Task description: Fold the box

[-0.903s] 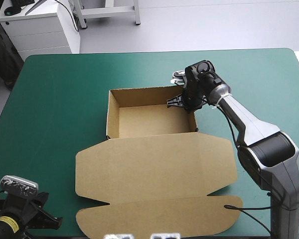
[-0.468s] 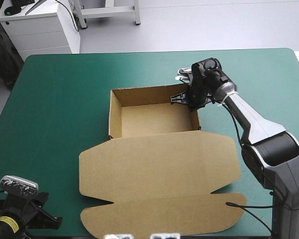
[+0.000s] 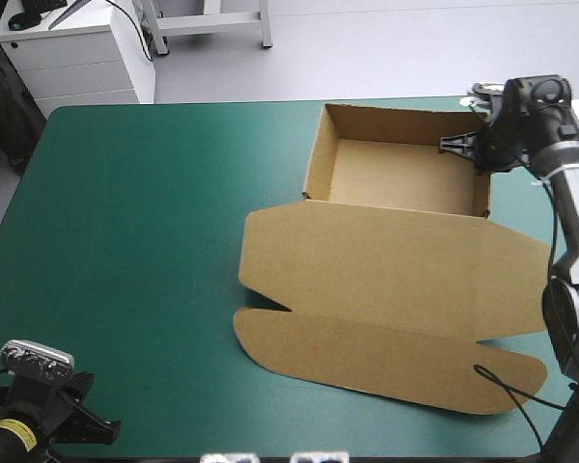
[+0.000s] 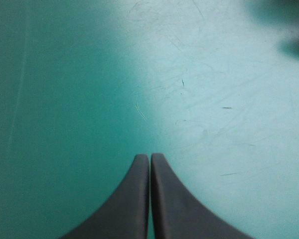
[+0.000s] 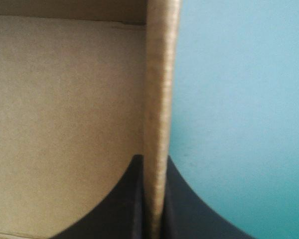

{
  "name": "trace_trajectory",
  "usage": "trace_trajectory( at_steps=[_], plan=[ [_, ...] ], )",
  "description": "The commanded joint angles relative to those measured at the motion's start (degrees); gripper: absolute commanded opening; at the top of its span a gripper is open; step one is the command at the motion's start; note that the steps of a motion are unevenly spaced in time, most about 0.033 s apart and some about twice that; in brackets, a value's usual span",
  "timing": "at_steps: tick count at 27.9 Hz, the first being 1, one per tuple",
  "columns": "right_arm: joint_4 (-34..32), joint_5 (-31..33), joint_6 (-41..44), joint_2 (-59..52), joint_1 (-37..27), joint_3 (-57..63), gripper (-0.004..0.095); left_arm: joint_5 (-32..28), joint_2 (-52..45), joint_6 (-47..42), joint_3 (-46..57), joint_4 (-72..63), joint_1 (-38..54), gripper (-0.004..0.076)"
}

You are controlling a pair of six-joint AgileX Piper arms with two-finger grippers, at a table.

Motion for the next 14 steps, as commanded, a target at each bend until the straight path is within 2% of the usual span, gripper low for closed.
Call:
trace_trajectory(
  at_steps=[1, 12, 13, 14],
  plan=[
    [-0.2, 0.3, -2.0, -4.6, -6.2, -1.7, -0.0019, -3.2, 0.7, -0.6, -1.3, 0.4, -0.2, -0.0008],
    [-0.2, 0.2, -4.2, -4.5, -26.0, -1.7, -0.0019, -3.2, 0.7, -0.6, -1.3, 0.4, -0.2, -0.0008],
    [-0.2, 0.2, -4.2, -4.2, -30.4, -1.7, -0.0019, -3.2, 0.7, -0.6, -1.3, 0.4, -0.2, -0.0008],
    [0.2, 0.2, -4.2, -3.9, -32.0, -1.7, -0.0019, -3.2, 0.7, -0.6, -1.3, 0.4, -0.2, -0.0008]
  ],
)
